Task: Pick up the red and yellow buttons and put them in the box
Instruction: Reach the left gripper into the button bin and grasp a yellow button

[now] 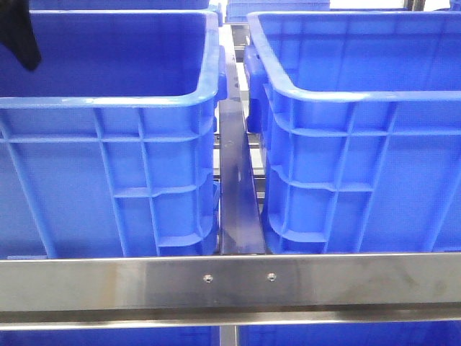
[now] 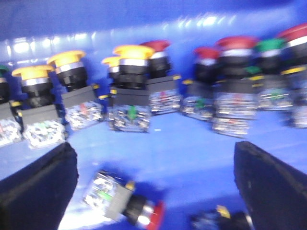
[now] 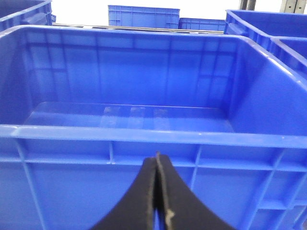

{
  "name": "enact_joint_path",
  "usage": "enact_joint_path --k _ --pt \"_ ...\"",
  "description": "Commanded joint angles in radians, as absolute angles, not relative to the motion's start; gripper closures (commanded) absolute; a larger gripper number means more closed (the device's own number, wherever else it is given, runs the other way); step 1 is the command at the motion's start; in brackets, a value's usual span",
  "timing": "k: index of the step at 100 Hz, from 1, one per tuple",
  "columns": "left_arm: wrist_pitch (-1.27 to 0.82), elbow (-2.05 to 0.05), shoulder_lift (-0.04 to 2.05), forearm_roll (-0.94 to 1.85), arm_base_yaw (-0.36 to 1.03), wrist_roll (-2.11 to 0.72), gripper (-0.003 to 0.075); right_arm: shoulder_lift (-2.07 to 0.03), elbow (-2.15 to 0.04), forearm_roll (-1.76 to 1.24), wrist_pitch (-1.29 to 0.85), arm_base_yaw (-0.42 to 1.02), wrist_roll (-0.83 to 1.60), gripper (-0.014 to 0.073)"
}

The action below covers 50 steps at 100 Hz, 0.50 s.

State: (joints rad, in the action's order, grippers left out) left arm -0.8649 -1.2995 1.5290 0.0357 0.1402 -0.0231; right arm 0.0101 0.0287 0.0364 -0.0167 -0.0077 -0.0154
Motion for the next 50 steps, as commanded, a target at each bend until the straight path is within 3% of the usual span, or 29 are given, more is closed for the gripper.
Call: enact_joint_path --k 1,50 --pt "-0.863 -1.38 1.559 0.023 0.146 -0.019 0.0101 0.034 0.012 0.043 0.061 -0.007 -0.016 0.0662" --pt "-0.947 -1.546 1.791 -0.008 0.146 -0.019 0.0101 0.034 0.012 0.043 0.061 -0.007 -0.016 0.0662"
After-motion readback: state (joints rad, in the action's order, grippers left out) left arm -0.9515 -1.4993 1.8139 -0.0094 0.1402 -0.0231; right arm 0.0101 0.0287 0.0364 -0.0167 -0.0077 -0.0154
